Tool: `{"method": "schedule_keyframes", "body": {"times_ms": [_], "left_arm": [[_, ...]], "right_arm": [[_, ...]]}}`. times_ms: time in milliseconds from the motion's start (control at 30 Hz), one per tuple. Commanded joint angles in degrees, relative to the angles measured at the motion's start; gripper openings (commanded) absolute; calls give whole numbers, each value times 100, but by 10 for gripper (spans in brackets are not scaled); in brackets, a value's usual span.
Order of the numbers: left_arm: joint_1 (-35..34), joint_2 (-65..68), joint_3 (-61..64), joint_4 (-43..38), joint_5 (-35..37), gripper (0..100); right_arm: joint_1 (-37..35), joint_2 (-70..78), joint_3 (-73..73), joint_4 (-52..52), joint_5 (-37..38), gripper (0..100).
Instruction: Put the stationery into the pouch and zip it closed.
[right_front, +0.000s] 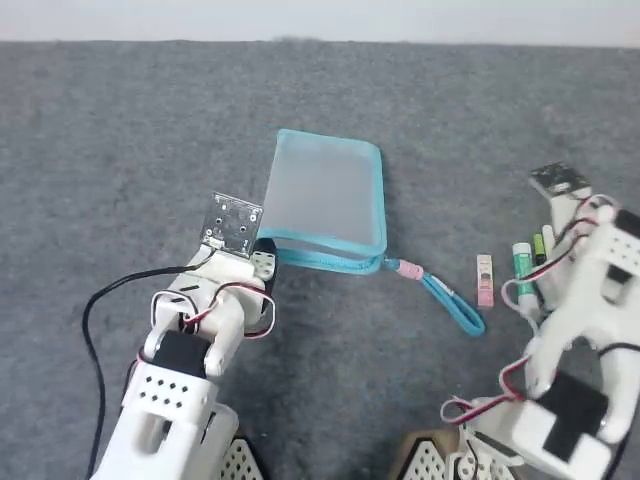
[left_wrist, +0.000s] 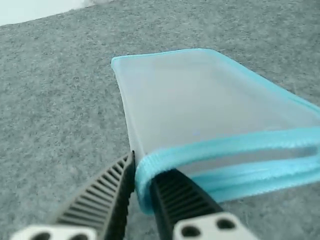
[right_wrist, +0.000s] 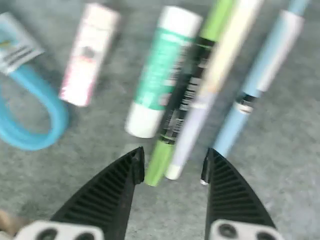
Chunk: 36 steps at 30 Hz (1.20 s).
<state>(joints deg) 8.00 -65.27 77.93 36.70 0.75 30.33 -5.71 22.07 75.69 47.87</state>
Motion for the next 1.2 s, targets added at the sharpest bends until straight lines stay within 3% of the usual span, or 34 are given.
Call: {"method": "schedule_keyframes", "body": {"times_ms": [0,133,567,667,733,900,1167], "left_arm": [[44,-158,-31,0,79,10],[44,-158,-31,0,79,10],[44,-158,-31,0,79,10],[44,-158,-31,0,79,11],[44,-158,-31,-9,79,11],[44,-158,-4,-132,79,11],[44,-158,66,-290,114,11]], "right_arm": [[426,347,-615,-75,290,173],[681,1165,-932,-189,686,173],[848,2809,-1582,-576,747,171],[857,2932,-1582,-629,738,112],[857,2923,-1582,-655,703,9],[848,2510,-1591,-453,457,9],[338,444,-1582,769,-53,6]]}}
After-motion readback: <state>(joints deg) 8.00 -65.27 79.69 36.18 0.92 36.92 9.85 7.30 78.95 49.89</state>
